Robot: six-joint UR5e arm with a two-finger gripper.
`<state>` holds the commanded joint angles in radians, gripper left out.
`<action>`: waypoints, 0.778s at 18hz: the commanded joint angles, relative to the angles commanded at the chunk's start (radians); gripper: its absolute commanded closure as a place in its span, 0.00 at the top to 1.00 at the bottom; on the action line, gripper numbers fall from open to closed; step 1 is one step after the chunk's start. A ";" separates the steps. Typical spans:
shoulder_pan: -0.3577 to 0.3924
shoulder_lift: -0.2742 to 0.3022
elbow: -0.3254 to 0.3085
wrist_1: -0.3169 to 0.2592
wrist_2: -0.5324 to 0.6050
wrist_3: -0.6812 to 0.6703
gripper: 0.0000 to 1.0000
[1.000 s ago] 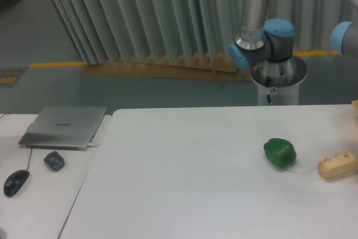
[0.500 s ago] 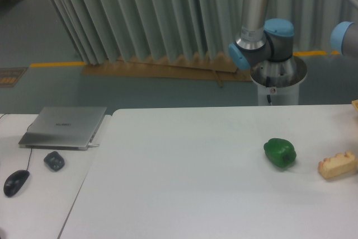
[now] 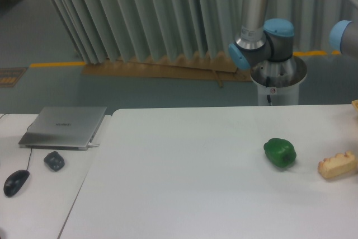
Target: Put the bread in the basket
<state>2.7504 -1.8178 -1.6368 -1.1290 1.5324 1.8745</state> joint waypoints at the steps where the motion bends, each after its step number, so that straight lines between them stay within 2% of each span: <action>1: 0.002 0.000 0.000 0.000 0.000 0.000 1.00; 12: -0.015 0.028 -0.020 -0.002 0.000 -0.005 1.00; 14: -0.024 0.040 -0.041 0.000 -0.012 -0.052 1.00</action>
<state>2.7259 -1.7780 -1.6781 -1.1290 1.5203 1.8227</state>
